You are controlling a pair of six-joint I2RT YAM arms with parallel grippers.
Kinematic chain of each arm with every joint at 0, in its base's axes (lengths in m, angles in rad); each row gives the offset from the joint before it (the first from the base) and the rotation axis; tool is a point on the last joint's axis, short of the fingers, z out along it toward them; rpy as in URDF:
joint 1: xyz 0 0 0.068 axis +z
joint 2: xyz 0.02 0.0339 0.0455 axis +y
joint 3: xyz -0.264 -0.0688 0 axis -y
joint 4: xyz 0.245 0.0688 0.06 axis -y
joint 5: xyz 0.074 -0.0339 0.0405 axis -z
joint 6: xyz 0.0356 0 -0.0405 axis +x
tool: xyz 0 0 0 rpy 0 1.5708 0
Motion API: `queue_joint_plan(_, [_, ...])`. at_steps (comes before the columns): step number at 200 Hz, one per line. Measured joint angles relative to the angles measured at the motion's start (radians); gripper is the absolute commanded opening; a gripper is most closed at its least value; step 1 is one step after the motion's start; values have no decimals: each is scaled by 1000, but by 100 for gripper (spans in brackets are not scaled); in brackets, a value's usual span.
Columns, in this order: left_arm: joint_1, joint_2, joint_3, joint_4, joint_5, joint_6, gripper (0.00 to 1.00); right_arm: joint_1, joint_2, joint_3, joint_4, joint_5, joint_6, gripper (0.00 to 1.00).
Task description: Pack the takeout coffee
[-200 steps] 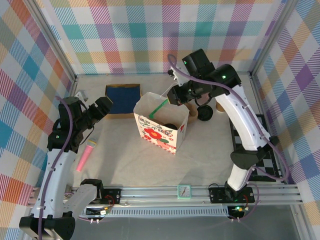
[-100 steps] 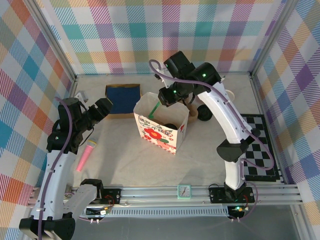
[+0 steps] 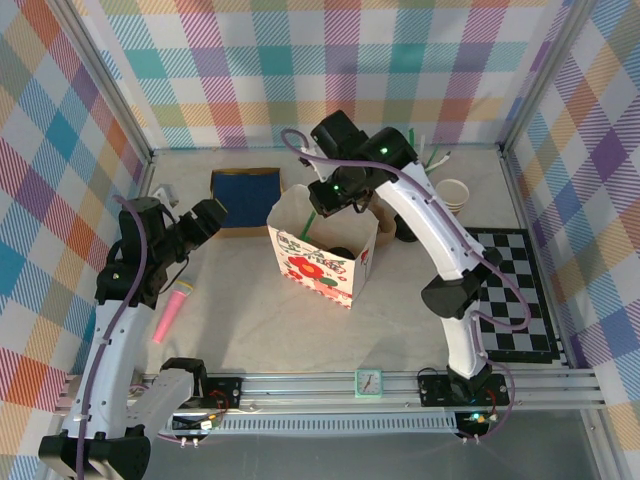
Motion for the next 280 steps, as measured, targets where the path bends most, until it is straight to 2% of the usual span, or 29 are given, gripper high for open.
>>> queue_joint_plan(165, [-32,-14,-21,0,-12,0,75,56,124,51,-3,82,0,15])
queue_joint_plan(187, [-37,-14,-22,0,-15,0,75,67,125,57,-2,84,1,22])
queue_joint_plan(203, [-42,-13,-22,0,-20,0,75,76,128,64,0,85,2,38])
queue_joint_plan(280, [-51,3,-22,1,-23,0,75,93,96,101,40,98,1,40])
